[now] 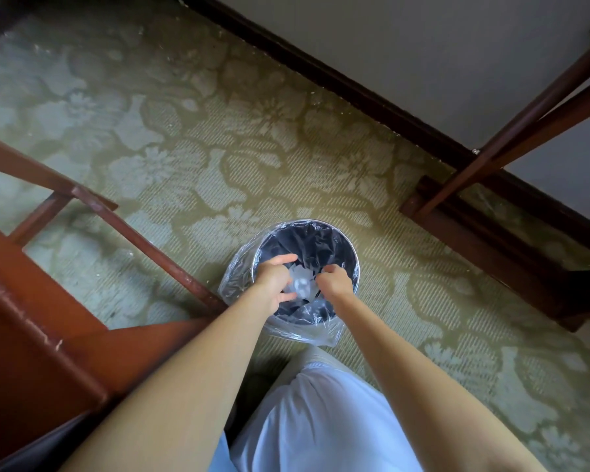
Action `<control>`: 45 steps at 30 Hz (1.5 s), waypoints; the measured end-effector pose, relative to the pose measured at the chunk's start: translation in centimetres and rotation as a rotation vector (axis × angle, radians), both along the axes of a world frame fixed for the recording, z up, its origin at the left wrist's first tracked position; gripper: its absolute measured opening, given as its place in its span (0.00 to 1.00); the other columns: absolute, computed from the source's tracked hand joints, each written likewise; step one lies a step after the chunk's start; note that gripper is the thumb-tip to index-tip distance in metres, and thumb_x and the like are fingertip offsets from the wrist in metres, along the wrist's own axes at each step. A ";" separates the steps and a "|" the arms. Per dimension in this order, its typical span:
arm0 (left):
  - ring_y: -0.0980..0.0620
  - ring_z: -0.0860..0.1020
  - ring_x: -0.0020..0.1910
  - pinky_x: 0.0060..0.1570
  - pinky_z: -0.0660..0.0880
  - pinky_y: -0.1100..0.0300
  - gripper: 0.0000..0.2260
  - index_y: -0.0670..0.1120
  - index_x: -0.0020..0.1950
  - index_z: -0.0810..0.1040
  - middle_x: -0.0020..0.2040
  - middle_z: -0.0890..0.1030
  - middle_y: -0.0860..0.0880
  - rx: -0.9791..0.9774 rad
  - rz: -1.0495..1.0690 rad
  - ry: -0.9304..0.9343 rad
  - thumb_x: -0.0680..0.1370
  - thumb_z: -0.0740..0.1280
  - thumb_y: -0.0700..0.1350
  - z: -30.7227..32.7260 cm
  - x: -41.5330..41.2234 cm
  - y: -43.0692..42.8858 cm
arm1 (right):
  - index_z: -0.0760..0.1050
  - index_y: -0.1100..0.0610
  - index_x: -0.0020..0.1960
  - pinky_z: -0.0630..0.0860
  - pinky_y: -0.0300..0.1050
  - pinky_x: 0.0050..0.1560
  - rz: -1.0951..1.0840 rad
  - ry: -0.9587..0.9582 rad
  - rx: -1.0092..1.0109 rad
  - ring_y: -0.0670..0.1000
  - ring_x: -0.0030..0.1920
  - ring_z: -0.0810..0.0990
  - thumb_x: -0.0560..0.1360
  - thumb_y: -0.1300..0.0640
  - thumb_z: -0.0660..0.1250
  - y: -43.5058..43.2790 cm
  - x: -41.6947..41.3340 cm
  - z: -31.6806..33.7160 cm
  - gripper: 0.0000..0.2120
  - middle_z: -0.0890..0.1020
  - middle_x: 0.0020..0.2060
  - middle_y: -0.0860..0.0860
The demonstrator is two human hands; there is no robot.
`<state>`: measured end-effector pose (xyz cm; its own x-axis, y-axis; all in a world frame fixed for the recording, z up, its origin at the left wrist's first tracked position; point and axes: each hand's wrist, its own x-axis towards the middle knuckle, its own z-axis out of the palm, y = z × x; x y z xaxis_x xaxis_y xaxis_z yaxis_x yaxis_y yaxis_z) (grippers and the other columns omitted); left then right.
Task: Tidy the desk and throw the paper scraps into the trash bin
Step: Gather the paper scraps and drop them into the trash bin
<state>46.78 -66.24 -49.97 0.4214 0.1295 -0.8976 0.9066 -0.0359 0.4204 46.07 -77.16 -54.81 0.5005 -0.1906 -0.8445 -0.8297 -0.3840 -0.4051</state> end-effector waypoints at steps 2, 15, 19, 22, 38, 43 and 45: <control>0.41 0.70 0.64 0.53 0.76 0.51 0.26 0.46 0.62 0.76 0.70 0.68 0.41 0.058 -0.066 -0.020 0.76 0.49 0.26 1.2 -0.2 -0.1 | 0.74 0.62 0.47 0.66 0.44 0.37 0.030 -0.063 -0.051 0.55 0.39 0.71 0.74 0.67 0.54 -0.1 -0.3 1.1 0.10 0.75 0.41 0.57; 0.50 0.73 0.60 0.51 0.66 0.64 0.14 0.45 0.64 0.73 0.65 0.71 0.48 0.641 -0.409 -0.854 0.80 0.56 0.38 20.5 -2.7 0.5 | 0.73 0.65 0.53 0.73 0.53 0.49 0.417 -0.877 -0.482 0.63 0.50 0.77 0.76 0.63 0.55 0.4 -0.8 21.5 0.11 0.79 0.50 0.60; 0.50 0.75 0.57 0.54 0.69 0.62 0.12 0.44 0.61 0.75 0.63 0.73 0.49 0.839 -0.373 -1.098 0.80 0.58 0.41 28.8 -6.1 3.3 | 0.74 0.63 0.57 0.72 0.49 0.48 0.500 -1.149 -0.556 0.61 0.51 0.76 0.78 0.61 0.55 2.6 -2.8 29.2 0.13 0.78 0.51 0.58; 0.47 0.75 0.58 0.56 0.68 0.59 0.12 0.42 0.60 0.76 0.60 0.75 0.46 0.988 -0.291 -1.204 0.79 0.60 0.41 33.7 -9.6 6.4 | 0.75 0.62 0.58 0.72 0.50 0.51 0.529 -1.306 -0.557 0.60 0.52 0.76 0.78 0.61 0.55 5.4 -5.1 33.9 0.13 0.78 0.52 0.57; 0.45 0.66 0.71 0.67 0.67 0.52 0.20 0.48 0.73 0.62 0.72 0.65 0.46 1.244 0.171 -0.592 0.81 0.59 0.46 36.8 -30.9 29.5 | 0.70 0.60 0.61 0.72 0.50 0.53 1.372 -1.409 -0.167 0.62 0.58 0.75 0.78 0.58 0.56 31.9 -20.7 38.5 0.13 0.75 0.58 0.58; 0.43 0.51 0.77 0.72 0.58 0.46 0.30 0.49 0.77 0.50 0.78 0.52 0.45 1.137 0.171 -0.372 0.79 0.60 0.52 35.4 -33.4 35.6 | 0.59 0.55 0.73 0.58 0.54 0.72 1.579 -1.387 -0.265 0.59 0.74 0.60 0.77 0.48 0.62 38.5 -19.8 38.5 0.27 0.62 0.73 0.58; 0.44 0.48 0.78 0.73 0.56 0.46 0.31 0.48 0.78 0.48 0.78 0.50 0.45 1.102 0.145 -0.333 0.80 0.59 0.53 35.0 -33.4 37.7 | 0.51 0.50 0.76 0.47 0.59 0.75 1.640 -1.309 -0.300 0.59 0.77 0.48 0.74 0.42 0.64 40.3 -19.1 38.9 0.37 0.51 0.77 0.56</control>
